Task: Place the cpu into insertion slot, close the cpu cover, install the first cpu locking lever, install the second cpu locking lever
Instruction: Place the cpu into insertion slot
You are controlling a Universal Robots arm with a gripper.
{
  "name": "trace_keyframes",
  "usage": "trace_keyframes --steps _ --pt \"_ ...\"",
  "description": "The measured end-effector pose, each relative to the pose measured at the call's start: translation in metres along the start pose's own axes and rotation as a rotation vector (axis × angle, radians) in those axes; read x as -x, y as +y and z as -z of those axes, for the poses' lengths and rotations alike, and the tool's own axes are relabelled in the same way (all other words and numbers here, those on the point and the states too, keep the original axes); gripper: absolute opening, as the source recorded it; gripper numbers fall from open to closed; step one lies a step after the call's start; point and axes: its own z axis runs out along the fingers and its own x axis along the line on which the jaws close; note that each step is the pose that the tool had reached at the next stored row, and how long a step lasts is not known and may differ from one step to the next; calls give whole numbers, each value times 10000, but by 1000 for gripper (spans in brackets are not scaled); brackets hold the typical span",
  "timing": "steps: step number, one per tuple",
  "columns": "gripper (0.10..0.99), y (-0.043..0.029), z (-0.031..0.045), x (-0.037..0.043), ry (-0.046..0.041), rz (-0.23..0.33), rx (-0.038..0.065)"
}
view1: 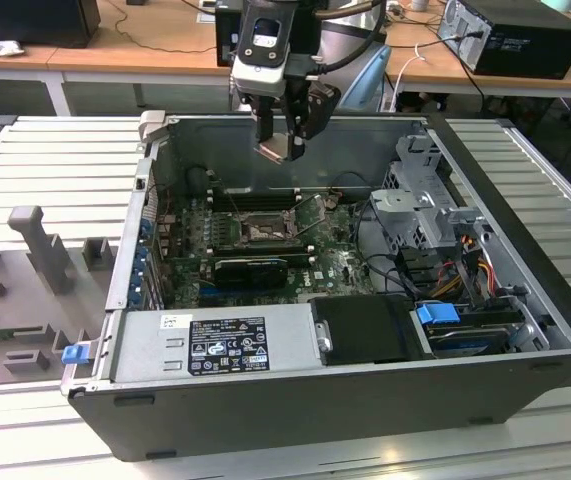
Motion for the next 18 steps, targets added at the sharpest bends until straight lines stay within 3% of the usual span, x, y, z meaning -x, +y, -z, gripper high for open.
trace_keyframes --steps 18 --pt "525 0 -7 0 -76 -885 17"
